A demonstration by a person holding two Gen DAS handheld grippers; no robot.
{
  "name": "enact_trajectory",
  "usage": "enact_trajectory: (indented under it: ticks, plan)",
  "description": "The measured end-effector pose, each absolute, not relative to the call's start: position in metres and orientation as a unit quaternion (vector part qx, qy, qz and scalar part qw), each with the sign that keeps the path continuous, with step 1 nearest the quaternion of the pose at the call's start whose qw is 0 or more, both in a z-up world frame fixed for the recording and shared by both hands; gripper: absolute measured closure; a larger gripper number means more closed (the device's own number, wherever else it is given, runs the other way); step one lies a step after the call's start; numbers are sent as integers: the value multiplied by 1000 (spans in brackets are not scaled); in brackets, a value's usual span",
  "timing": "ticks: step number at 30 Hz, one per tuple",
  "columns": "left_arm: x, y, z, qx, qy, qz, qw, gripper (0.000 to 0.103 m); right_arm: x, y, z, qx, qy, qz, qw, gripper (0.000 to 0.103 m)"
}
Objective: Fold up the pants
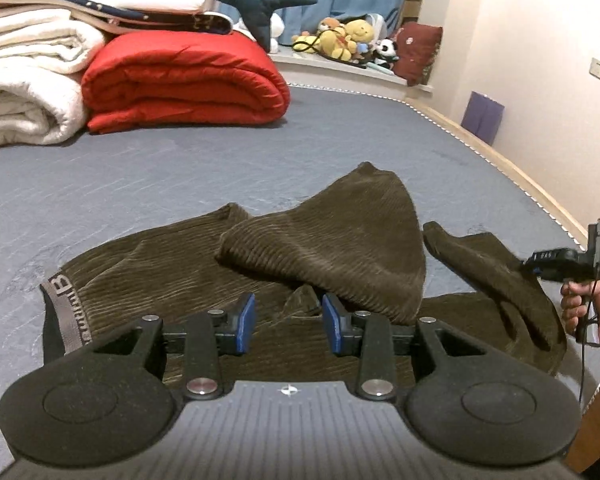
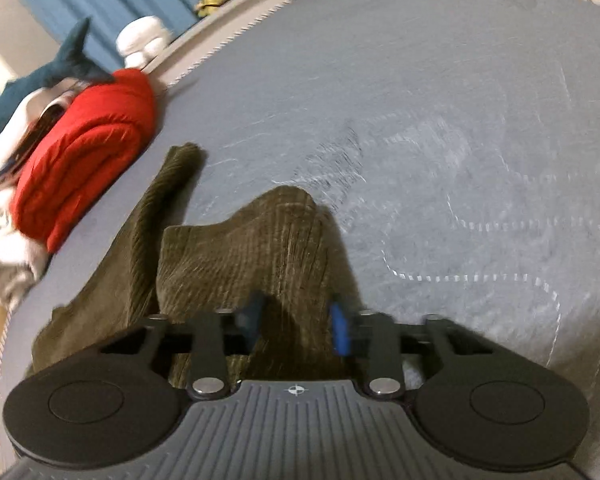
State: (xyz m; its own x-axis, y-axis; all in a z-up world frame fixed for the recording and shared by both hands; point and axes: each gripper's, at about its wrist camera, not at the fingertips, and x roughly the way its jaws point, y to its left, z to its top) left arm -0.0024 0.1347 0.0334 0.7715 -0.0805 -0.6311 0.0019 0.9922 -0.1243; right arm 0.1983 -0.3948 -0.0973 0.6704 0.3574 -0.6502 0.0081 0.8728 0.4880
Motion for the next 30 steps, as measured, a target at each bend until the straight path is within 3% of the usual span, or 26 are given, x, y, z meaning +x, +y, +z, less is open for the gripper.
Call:
enact_trajectory:
  ticks: [4,7,9,11,13,15,16,17,23,24,25,26,30]
  plan:
    - [-3,127,38,-55,329,-33,942,62,169,-418,-55,220,304,45,926,94]
    - [-5,122,42,-56,324,-41,944,62,121,-448,-23,210,226,-134,942,94]
    - [-5,119,42,-54,326,-49,943,62,92,-475,-26,237,248,-252,905,93]
    - [-5,115,40,-50,329,-54,941,61,75,-501,-49,267,309,-312,858,80]
    - [-5,111,37,-46,333,-56,940,59,63,-527,-77,306,352,-341,816,79]
    - [-4,110,34,-48,338,-55,938,56,51,-544,-87,321,342,-344,814,80]
    - [-4,109,32,-49,341,-57,937,55,51,-547,-86,307,338,-349,818,70]
    - [-4,108,30,-49,344,-60,936,54,49,-550,-85,296,335,-356,821,52]
    - [-5,97,19,-31,354,-63,932,53,47,-572,-100,345,335,-321,816,39]
    - [-4,97,18,-31,356,-61,932,53,49,-572,-98,337,337,-314,821,41]
    - [-4,98,16,-32,357,-59,932,53,51,-570,-98,338,336,-302,826,56]
    - [-3,99,15,-33,358,-57,932,53,51,-570,-98,344,334,-287,829,83]
    - [-1,104,14,-37,359,-44,932,53,38,-552,-66,272,309,-381,828,91]
